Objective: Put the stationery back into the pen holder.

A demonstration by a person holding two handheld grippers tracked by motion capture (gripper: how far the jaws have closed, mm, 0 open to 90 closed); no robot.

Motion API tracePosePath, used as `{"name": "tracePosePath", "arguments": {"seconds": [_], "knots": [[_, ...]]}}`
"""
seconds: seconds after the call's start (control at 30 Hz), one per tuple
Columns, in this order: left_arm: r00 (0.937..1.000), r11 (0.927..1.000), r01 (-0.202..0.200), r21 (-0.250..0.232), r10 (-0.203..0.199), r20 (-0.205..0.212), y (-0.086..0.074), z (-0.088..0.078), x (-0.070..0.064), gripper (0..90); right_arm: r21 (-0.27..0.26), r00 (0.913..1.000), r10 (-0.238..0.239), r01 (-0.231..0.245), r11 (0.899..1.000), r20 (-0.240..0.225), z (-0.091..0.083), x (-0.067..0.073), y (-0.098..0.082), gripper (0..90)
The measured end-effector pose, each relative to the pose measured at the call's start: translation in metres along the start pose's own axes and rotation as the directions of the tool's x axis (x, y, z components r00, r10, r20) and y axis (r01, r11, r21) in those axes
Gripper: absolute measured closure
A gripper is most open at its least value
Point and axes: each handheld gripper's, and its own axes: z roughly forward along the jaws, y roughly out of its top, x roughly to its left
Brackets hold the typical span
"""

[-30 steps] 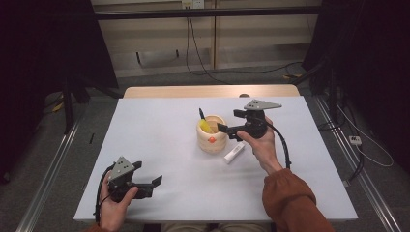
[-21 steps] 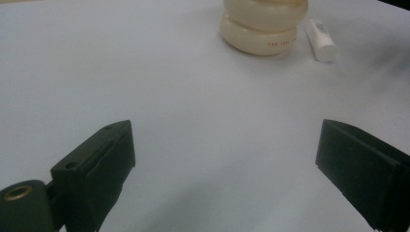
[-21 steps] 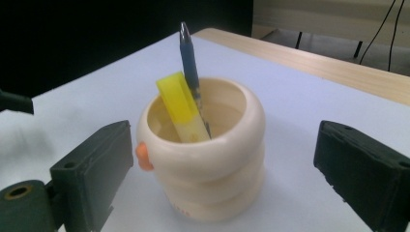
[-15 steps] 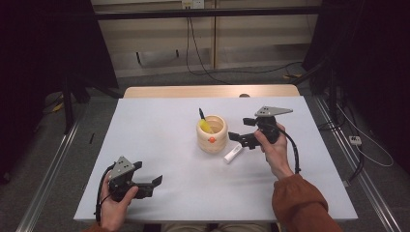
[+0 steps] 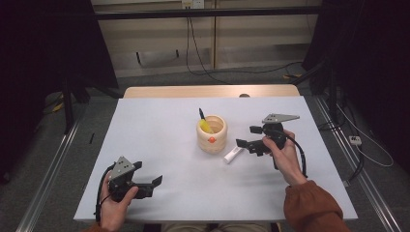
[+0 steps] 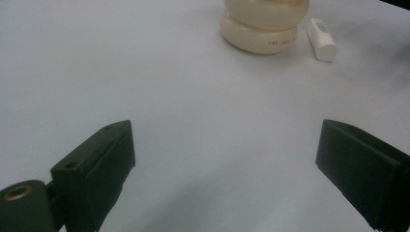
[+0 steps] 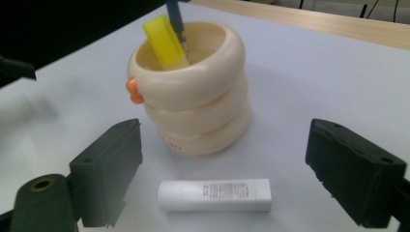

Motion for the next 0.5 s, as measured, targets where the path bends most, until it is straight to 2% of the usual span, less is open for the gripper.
{"name": "tracePosePath", "arguments": {"seconds": [0.07,0.13,0.2,0.27,0.37,0.43,0.5], "knots": [[1.0,1.0,0.003,0.0,-0.003,0.0,0.0,0.0,0.0,6.8,0.053,0.9989,-0.045,0.044,0.998,0.012,0.0,0.003,0.0,12.7],[1.0,1.0,-0.001,0.005,0.001,0.0,0.0,0.0,0.0,6.8,0.107,0.9971,-0.075,0.075,0.991,0.003,0.002,0.006,-0.002,12.6],[1.0,1.0,0.003,0.001,-0.003,0.001,0.0,0.0,0.0,6.8,0.127,0.9955,-0.095,0.094,0.987,0.002,0.002,0.007,-0.003,10.8],[1.0,1.0,0.002,0.001,-0.002,0.0,0.0,0.0,0.0,6.8,0.144,0.9916,-0.128,0.123,0.982,0.02,0.003,0.005,-0.004,9.7],[1.0,1.0,-0.004,0.007,0.004,0.001,0.0,0.0,0.0,6.8,0.159,0.9918,-0.127,0.128,0.979,-0.017,0.004,0.0,-0.005,9.9],[1.0,1.0,-0.003,0.007,0.003,0.0,0.0,0.0,0.001,6.8,0.17,0.9922,-0.124,0.125,0.978,-0.017,0.007,-0.003,-0.006,11.2],[1.0,1.0,-0.003,0.007,0.003,0.0,0.0,0.0,0.001,6.8,0.178,0.9921,-0.119,0.124,0.976,-0.037,0.01,-0.007,-0.007,8.1]]}}
